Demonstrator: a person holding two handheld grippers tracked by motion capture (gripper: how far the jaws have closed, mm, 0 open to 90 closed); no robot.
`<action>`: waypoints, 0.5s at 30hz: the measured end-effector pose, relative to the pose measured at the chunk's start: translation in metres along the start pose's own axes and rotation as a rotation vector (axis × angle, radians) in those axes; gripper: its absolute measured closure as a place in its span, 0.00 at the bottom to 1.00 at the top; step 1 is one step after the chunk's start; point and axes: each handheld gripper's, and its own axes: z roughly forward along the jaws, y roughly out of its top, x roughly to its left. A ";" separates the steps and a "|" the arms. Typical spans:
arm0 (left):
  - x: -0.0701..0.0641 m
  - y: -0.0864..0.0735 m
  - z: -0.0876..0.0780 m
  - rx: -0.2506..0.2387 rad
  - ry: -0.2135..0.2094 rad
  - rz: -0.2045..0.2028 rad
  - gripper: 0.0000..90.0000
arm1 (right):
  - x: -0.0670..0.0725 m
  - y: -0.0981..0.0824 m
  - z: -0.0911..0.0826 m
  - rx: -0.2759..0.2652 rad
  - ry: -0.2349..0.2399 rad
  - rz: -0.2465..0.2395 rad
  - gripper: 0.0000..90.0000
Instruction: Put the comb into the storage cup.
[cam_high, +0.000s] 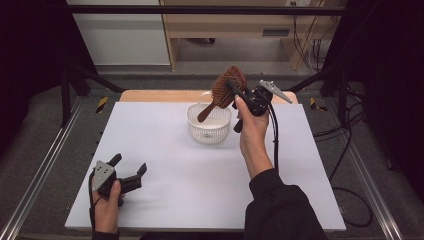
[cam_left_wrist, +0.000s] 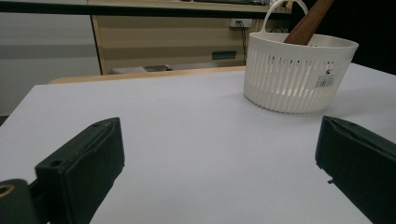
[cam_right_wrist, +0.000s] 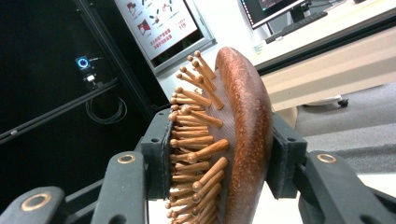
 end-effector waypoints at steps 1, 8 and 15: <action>0.000 0.000 0.000 0.000 0.000 0.001 0.01 | -0.002 -0.004 0.001 0.004 -0.002 0.001 0.57; 0.000 0.000 0.000 -0.002 0.002 0.001 0.01 | -0.008 -0.015 0.006 0.012 -0.009 0.016 0.57; 0.000 0.000 0.000 -0.002 0.002 0.000 0.01 | -0.012 -0.028 0.012 0.031 -0.015 0.031 0.57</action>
